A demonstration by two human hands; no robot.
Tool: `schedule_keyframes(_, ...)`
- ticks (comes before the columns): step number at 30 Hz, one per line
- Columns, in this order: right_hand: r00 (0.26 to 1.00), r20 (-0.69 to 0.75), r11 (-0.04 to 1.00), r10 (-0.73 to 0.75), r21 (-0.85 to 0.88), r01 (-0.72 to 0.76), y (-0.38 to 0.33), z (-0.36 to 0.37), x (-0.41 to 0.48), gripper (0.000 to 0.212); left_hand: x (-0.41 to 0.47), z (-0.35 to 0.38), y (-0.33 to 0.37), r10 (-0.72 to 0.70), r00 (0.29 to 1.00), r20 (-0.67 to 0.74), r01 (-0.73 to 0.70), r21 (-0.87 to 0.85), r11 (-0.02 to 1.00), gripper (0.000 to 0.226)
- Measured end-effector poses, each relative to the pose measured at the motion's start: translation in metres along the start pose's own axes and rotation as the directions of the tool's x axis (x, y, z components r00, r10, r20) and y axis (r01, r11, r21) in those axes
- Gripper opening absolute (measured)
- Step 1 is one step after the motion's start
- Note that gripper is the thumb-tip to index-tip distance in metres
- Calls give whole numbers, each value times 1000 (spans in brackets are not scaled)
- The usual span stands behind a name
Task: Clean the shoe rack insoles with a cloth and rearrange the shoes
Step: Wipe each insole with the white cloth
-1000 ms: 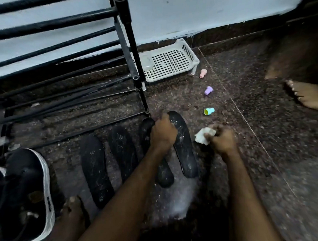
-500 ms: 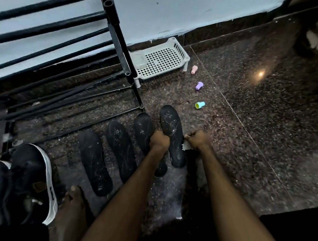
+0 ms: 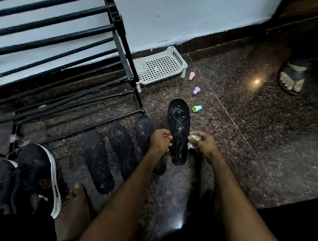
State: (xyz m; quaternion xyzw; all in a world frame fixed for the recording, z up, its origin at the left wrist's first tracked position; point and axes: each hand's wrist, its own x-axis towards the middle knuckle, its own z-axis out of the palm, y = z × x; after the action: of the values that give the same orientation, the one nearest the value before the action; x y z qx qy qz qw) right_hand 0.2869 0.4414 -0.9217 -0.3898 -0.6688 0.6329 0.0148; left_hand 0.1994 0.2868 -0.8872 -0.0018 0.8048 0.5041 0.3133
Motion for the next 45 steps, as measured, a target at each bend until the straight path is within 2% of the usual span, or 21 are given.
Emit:
schedule_keyframes(4,995,-14,994,-104,29,104,-12,-8,-19,6,-25,-4,14,64,997,49,-63,-12,998,20)
schedule_keyframes(7,988,-23,988,-151,26,151,-22,-10,-33,6,-43,-12,28,176,982,65,-171,-73,983,8)
schedule_keyframes(9,983,-32,983,-182,4,182,-27,-9,-40,9,-49,-19,35,205,979,7,-200,-173,964,21)
schedule_keyframes(11,974,-31,974,-226,-42,225,-29,-8,-45,12,-47,-24,38,204,973,-113,-224,-220,949,35)
schedule_keyframes(13,965,-14,962,-262,-86,260,-32,-5,-51,9,-42,-28,38,238,952,-192,-276,-205,939,46)
schedule_keyframes(15,959,2,955,-283,-89,282,-34,-2,-56,7,-34,-33,34,237,948,-214,-274,-164,948,62)
schedule_keyframes(17,958,-1,955,-287,-80,286,-34,-1,-58,7,-20,-36,27,182,965,-190,-209,-137,968,78)
schedule_keyframes(19,958,-28,954,-286,-104,281,-30,-4,-57,7,-16,-38,24,126,986,-106,-140,-145,979,86)
schedule_keyframes(22,956,-31,950,-292,-130,286,-32,-12,-57,8,-34,-40,37,148,988,-35,-152,-180,972,81)
schedule_keyframes(25,953,15,940,-302,-161,300,-33,-20,-57,7,-30,-35,39,135,988,-78,-148,-185,972,66)
schedule_keyframes(28,952,37,935,-305,-180,307,-33,-24,-57,5,-16,-32,30,116,989,-90,-130,-171,977,71)
schedule_keyframes(33,965,73,954,-253,-149,262,-35,-26,-61,9,-33,-38,41,122,991,46,-112,-181,977,95)
schedule_keyframes(37,964,85,955,-252,-139,262,-35,-30,-62,19,-32,-37,42,148,989,-8,-148,-104,984,74)
schedule_keyframes(40,966,81,961,-246,-112,254,-39,-34,-69,19,-47,-37,54,220,974,53,-208,-171,963,65)
schedule_keyframes(42,965,110,964,-237,-94,247,-47,-37,-75,18,-57,-40,60,229,961,156,-185,-253,950,71)
schedule_keyframes(45,953,189,962,-238,-93,259,-64,-38,-88,15,-72,-37,69,276,921,275,-124,-464,877,80)
